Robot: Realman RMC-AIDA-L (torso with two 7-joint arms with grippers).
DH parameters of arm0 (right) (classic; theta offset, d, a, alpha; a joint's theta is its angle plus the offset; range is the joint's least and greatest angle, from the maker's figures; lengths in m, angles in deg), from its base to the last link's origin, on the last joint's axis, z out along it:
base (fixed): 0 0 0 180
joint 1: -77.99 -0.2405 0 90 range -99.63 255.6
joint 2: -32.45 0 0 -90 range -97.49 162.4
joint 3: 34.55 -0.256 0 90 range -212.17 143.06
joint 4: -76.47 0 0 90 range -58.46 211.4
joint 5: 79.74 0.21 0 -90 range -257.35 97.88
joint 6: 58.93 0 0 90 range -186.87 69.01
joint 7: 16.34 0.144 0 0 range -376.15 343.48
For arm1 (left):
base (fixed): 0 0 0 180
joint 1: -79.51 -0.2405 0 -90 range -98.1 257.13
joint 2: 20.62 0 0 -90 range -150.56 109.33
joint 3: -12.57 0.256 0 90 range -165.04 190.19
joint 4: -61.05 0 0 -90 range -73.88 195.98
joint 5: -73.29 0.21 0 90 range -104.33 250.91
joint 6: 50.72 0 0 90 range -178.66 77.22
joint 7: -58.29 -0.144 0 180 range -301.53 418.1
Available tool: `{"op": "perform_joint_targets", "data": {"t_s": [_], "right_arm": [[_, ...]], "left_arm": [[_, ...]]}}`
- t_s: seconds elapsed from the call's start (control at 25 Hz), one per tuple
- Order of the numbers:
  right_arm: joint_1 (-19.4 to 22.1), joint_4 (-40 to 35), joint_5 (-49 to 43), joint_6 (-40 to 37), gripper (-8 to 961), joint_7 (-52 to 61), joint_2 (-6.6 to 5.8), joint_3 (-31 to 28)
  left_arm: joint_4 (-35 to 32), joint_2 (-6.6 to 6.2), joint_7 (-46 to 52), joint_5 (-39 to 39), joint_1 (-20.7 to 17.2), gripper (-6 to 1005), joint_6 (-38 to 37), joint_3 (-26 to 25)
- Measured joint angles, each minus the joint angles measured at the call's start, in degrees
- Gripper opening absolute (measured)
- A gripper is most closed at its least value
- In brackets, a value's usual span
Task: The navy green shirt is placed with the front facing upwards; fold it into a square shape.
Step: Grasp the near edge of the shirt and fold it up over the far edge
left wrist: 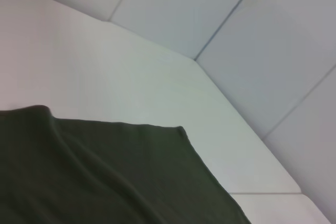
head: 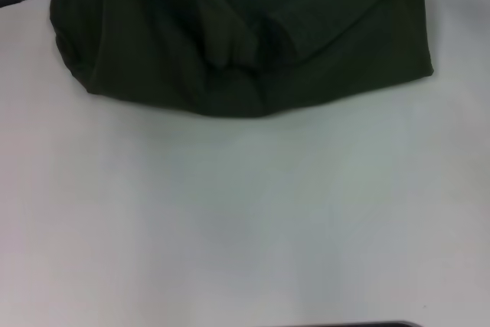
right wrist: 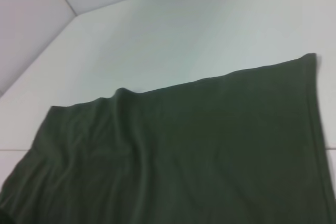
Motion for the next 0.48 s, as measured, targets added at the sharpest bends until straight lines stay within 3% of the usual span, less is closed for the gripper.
{"op": "perform_joint_targets", "data": {"t_s": [0.48], "right_arm": [[-0.01, 0.37, 0.55, 5.13, 35, -1.45, 2.17, 0.63]], "left_arm": [[4.03, 0.99, -2.46, -3.12, -0.68, -1, 6.94, -0.21]]}}
